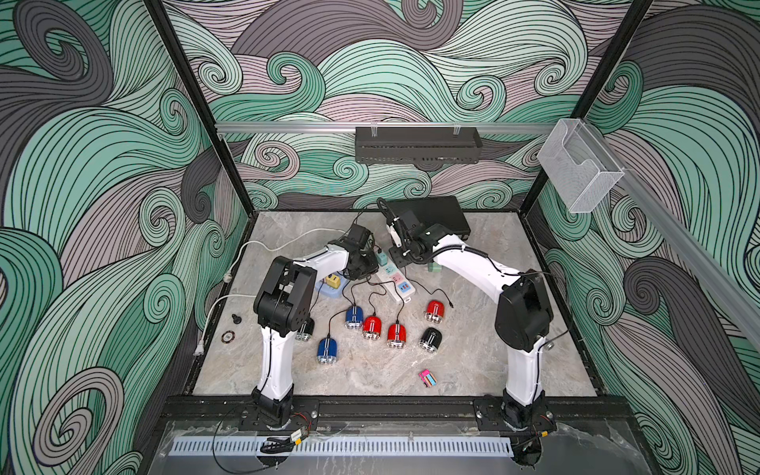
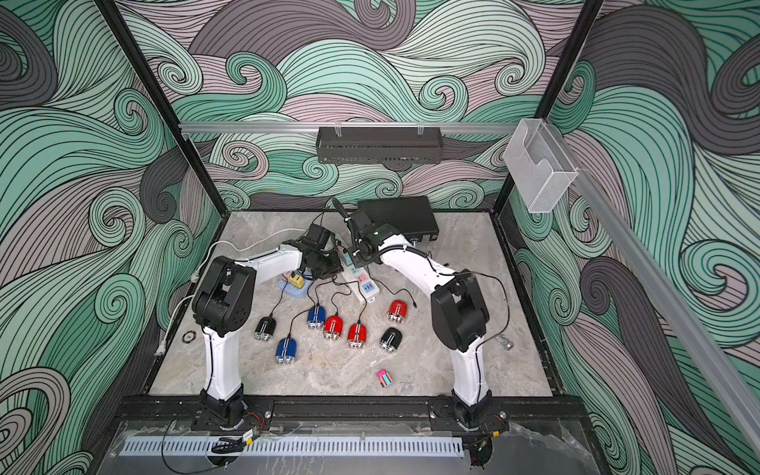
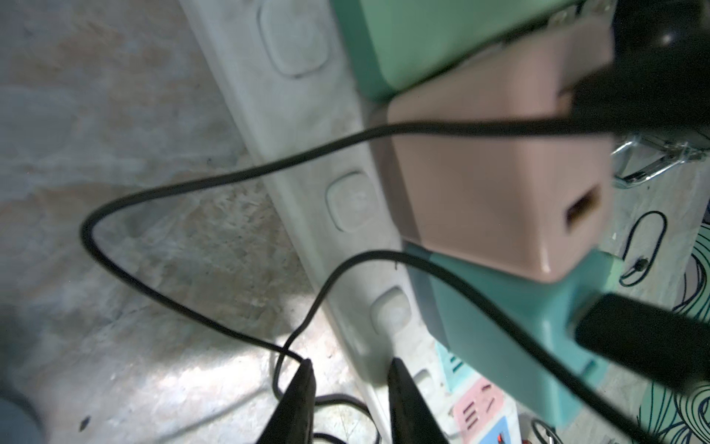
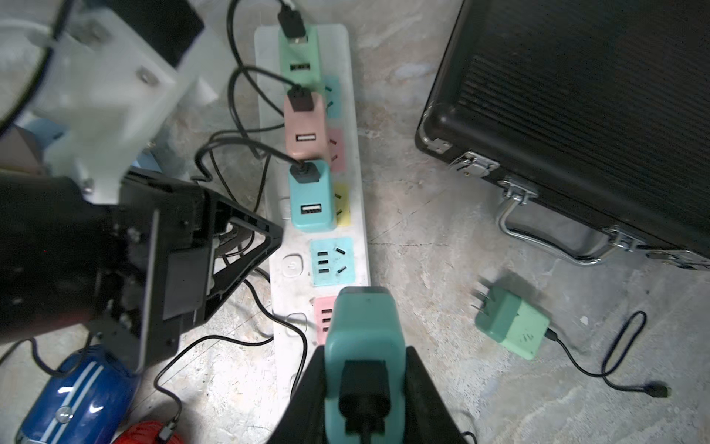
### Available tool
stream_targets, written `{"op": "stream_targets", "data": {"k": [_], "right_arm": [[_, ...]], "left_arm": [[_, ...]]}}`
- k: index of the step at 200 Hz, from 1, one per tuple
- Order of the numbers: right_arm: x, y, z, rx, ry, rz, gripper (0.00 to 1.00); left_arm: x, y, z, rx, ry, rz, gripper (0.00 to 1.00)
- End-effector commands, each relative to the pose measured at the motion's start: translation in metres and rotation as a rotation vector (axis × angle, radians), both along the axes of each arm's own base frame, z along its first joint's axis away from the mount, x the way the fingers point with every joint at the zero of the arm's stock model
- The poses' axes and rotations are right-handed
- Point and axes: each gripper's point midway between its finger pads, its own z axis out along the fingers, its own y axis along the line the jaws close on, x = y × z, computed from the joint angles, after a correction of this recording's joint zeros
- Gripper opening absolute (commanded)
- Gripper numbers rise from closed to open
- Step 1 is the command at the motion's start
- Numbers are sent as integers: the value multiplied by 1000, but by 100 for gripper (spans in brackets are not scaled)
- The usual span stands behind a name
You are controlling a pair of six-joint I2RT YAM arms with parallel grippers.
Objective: Unplug the electric shaver
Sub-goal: Place the plug at the center of the board.
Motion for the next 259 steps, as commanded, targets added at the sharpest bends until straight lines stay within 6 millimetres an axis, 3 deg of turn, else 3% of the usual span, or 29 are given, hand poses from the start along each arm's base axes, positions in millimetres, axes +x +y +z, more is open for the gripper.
{"op": "stream_targets", "data": {"k": [1,44,86,160,203,259], "right_arm": [[0,-28,23,6,-39,-85,21],[-6,-90,33,-23,-61,-236,22],[-24,-152,41,6,-68,-412,22],[-44,-252,27,36,-65,-746,21],[-34,-273,8,148,-26,-852,21],[-7,-271,-35,446,85,-890,22]], "left_arm": [[-16,12,-2,83,54,-7,32],[-10,6,15,77,15,-11,32],[-6,-4,31,62,-12,-28,32],[-3,-17,45,42,-42,-47,33],[-7,-20,54,31,-59,-59,33],[-19,-30,66,19,-81,-101,33]]}}
